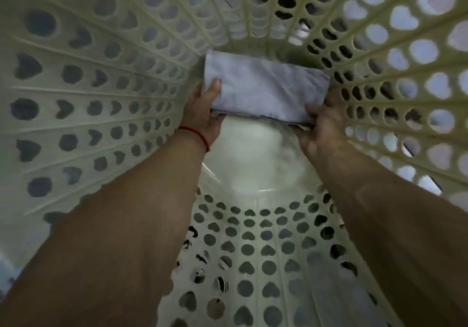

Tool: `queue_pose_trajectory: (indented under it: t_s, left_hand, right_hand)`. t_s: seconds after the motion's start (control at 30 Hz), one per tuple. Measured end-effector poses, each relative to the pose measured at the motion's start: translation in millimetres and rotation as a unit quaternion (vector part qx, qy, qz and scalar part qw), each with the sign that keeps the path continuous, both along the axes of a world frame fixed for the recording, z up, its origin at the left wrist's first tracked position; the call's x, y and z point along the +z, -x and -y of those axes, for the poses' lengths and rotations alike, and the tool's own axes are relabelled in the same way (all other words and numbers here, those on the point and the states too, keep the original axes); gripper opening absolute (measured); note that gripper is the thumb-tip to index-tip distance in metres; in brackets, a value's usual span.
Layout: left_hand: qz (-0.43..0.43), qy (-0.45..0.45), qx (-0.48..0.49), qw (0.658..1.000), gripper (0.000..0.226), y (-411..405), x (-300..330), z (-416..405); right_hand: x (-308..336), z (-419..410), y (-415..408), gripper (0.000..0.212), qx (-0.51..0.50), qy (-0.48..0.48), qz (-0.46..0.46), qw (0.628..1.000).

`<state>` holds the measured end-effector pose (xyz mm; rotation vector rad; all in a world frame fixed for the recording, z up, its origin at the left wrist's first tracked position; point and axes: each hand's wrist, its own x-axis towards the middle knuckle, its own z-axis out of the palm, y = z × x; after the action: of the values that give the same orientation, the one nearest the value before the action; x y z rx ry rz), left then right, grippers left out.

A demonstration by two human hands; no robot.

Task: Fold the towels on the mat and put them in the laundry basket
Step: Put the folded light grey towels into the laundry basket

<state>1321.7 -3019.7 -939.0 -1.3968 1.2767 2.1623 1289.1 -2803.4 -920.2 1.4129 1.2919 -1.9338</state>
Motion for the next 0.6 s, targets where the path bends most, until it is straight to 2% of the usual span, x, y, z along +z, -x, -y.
queue_pose_trajectory:
  t_s: [0.1,0.17,0.23,0.27,0.3,0.33,0.37,0.4,0.43,0.47,0.5,0.53,0.6]
  left_hand:
    - [-0.008,-0.009,0.007,1.0,0.054,1,-15,5]
    - [0.011,0.018,-0.015,1.0,0.052,3,-8,5]
    - [0.076,0.106,-0.037,0.991,0.058,6,10,-2]
    - [0.111,0.19,-0.044,0.975,0.063,4,21,-6]
    - [0.125,0.301,-0.069,0.943,0.065,0,34,-12]
    - [0.109,0.429,-0.128,0.887,0.06,-6,46,-18]
    - [0.072,0.551,-0.216,0.803,0.054,-12,60,-24]
    - [0.022,0.626,-0.313,0.713,0.055,-19,70,-28]
    - [-0.031,0.647,-0.414,0.639,0.064,-25,77,-32]
    - [-0.062,0.63,-0.509,0.583,0.075,-28,80,-34]
    - [-0.059,0.595,-0.586,0.548,0.087,-31,78,-34]
    - [-0.03,0.558,-0.641,0.527,0.098,-31,72,-30]
    - [0.018,0.511,-0.699,0.5,0.115,-32,60,-21]
  right_hand:
    - [-12,-7,-1,0.05,-0.038,0.052,-0.002,0.998]
    - [-8,-3,-2,0.043,-0.035,0.037,0.018,0.999]
    - [4,8,-4,0.043,0.008,-0.061,0.032,0.998]
    - [13,13,-7,0.051,0.047,-0.142,0.024,0.988]
    - [23,17,-12,0.06,0.109,-0.246,-0.001,0.963]
    - [35,19,-18,0.065,0.187,-0.344,-0.036,0.92]
    - [47,22,-25,0.065,0.266,-0.427,-0.08,0.861]
    - [56,25,-31,0.062,0.348,-0.493,-0.135,0.786]
    - [64,28,-36,0.062,0.439,-0.528,-0.181,0.704]
    - [68,30,-37,0.069,0.535,-0.529,-0.205,0.626]
    - [62,30,-35,0.079,0.625,-0.496,-0.207,0.566]
    - [56,28,-30,0.088,0.7,-0.45,-0.19,0.521]
    - [37,21,-18,0.103,0.793,-0.386,-0.14,0.45]
